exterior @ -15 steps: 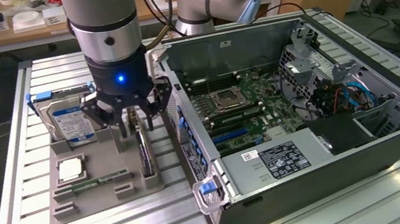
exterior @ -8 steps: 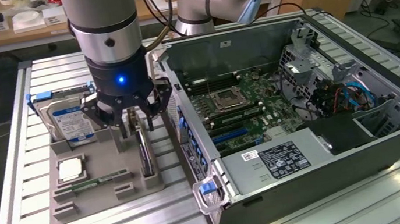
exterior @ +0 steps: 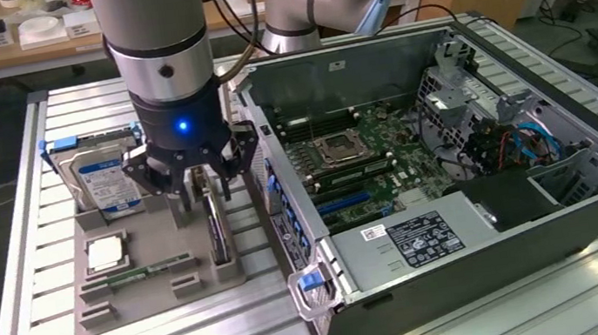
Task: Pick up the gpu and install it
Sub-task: 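Pick up the gpu and move the gpu toward the slot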
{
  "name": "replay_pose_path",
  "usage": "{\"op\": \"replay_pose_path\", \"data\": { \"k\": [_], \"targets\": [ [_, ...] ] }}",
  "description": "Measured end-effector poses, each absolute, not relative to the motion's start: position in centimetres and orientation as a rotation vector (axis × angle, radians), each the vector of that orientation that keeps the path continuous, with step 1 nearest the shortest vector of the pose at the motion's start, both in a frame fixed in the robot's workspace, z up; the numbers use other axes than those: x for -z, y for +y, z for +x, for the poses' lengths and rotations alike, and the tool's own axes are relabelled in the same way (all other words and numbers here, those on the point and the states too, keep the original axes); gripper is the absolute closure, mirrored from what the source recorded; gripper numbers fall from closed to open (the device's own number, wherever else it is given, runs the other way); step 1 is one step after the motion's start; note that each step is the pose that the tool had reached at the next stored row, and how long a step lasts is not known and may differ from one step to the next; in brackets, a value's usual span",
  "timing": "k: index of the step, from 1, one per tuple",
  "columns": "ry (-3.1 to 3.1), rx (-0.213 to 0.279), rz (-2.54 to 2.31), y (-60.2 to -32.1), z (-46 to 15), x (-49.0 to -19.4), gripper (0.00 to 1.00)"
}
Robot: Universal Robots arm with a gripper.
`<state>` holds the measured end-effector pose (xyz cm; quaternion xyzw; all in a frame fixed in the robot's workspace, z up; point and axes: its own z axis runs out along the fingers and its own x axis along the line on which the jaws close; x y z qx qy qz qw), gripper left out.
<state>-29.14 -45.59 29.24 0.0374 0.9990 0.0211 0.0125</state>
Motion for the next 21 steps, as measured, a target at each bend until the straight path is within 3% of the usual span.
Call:
{"op": "replay_pose_path", "data": {
  "k": [21],
  "targets": [
    [3.114,-0.065,0.117,-45.5,-29.1,-27.3,0.47]
  ]
}}
